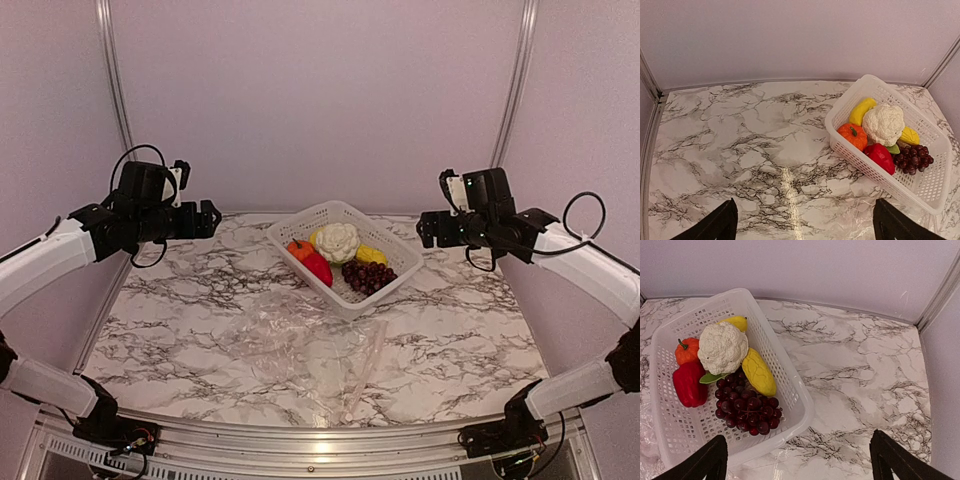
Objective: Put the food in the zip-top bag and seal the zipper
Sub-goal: Move the bin to the center of the board.
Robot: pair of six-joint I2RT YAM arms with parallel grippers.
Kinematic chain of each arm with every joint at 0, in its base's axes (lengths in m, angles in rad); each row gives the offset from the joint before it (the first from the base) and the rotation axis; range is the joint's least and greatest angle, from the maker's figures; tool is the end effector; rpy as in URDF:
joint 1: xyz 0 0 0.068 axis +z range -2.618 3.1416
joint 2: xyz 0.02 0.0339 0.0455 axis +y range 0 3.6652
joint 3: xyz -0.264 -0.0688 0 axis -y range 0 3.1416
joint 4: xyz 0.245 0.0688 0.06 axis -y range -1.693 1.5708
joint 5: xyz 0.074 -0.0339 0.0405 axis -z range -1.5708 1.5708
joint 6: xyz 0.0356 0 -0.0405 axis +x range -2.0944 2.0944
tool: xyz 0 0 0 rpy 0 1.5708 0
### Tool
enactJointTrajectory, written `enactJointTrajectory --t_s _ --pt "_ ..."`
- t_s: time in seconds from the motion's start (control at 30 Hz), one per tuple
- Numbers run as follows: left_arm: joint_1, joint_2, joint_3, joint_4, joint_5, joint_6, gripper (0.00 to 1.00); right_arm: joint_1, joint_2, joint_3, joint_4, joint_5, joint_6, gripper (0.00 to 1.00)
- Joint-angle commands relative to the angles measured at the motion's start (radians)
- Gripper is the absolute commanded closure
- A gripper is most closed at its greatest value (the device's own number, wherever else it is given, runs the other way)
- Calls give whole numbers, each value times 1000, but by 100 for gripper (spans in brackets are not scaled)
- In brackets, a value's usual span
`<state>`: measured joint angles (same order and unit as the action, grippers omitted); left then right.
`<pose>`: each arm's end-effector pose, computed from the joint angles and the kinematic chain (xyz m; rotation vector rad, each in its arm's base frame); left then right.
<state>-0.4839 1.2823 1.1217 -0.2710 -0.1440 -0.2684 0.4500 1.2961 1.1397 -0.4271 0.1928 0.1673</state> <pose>0.2640 -0.1330 0.3409 0.1240 2.0099 -0.3383 0.2647 0.1203 0.3287 -0.1915 2.1374 0.1529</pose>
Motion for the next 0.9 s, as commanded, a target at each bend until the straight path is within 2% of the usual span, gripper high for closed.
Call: enactJointTrajectory --t_s 0.0,0.13,0.23,0.33,0.43,0.5,0.53,0.6,0.67,0.87 --pt "-7 18 1 -25 34 -43 2 23 -66 -9 -70 59 -4 3" --pt "-10 9 -3 -30 79 -59 1 32 -103 -2 -121 63 -26 2" --pt "-13 -15 -15 -34 72 -107 1 39 -124 -11 -120 -60 -104 2" --pt "-14 -51 -41 -36 -9 -169 1 57 -89 17 -143 -80 -131 8" --pt "-14 -85 -68 -8 -72 -166 1 65 -31 72 -173 -82 -142 16" --pt "1 -128 -86 -22 -210 -291 1 67 25 119 -198 -93 -139 20" --pt "30 -155 -124 17 -227 -328 1 68 66 151 -223 -104 -146 24" --pt "77 -218 -195 146 -171 -319 1 68 155 227 -286 -105 -157 33" --pt "96 -243 -216 191 -130 -286 6 64 225 274 -319 -96 -152 37" --pt "86 -139 -91 -28 24 -187 13 -31 363 391 -295 -237 -76 39"
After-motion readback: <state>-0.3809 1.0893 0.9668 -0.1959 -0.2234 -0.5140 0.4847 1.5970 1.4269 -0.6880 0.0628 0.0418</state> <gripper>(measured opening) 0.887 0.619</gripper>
